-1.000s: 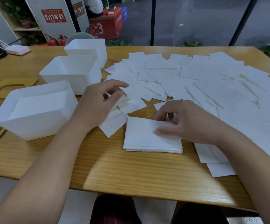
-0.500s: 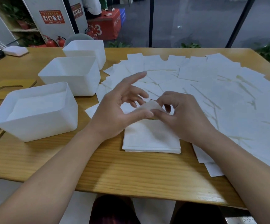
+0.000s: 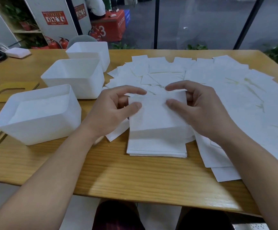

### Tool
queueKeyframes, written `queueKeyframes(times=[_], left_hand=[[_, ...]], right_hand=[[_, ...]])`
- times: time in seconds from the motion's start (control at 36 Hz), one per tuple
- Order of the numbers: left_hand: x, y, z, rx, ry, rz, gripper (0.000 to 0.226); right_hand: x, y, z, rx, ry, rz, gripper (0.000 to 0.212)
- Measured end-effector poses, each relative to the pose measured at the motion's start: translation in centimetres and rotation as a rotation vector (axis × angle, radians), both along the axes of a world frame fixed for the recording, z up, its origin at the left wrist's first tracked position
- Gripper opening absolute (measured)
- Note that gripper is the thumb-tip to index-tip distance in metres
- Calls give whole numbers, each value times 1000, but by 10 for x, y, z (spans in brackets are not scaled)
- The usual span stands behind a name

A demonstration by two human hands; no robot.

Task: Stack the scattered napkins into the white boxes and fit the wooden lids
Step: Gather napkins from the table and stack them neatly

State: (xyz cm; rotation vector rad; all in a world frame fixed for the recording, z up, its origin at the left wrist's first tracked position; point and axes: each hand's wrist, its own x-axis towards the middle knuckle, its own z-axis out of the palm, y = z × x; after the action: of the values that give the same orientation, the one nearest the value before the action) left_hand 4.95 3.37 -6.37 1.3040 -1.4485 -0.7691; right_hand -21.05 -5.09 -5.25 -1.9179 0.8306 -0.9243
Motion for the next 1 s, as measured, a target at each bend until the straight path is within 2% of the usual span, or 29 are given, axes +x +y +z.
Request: queueKeyframes(times=[0.08, 0.17, 0.25, 0.36, 0.44, 0.56, 0.64, 0.72, 0.92, 1.0], left_hand=[[4, 2, 5, 75, 5, -44, 48], [6, 4, 6, 175, -109, -84, 60], [5, 5, 6, 221, -265, -118, 65], [8, 3, 3, 242, -354, -148, 64], [9, 1, -1, 233, -423, -133, 50], [16, -6, -5, 64, -398, 46, 15], [18, -10, -9, 65, -483, 85, 24], [19, -10, -11, 134, -553, 16, 27], [17, -7, -8, 177, -520, -102, 55], [18, -8, -11, 191, -545, -101, 58]], right_hand=[[-5, -5, -1, 77, 128, 50, 19], [-5, -6, -4, 78, 262, 95, 17], [-3, -2, -5, 36, 407, 135, 21], [-2, -1, -9, -50, 489, 125, 24], [-3, -2, -10, -71, 498, 121, 27], [-4, -5, -11, -188, 520, 75, 30], [-1, -4, -14, -210, 485, 85, 20], [2, -1, -18, -195, 479, 134, 11], [3, -1, -21, -214, 510, 174, 9], [4, -1, -22, -231, 523, 186, 6]])
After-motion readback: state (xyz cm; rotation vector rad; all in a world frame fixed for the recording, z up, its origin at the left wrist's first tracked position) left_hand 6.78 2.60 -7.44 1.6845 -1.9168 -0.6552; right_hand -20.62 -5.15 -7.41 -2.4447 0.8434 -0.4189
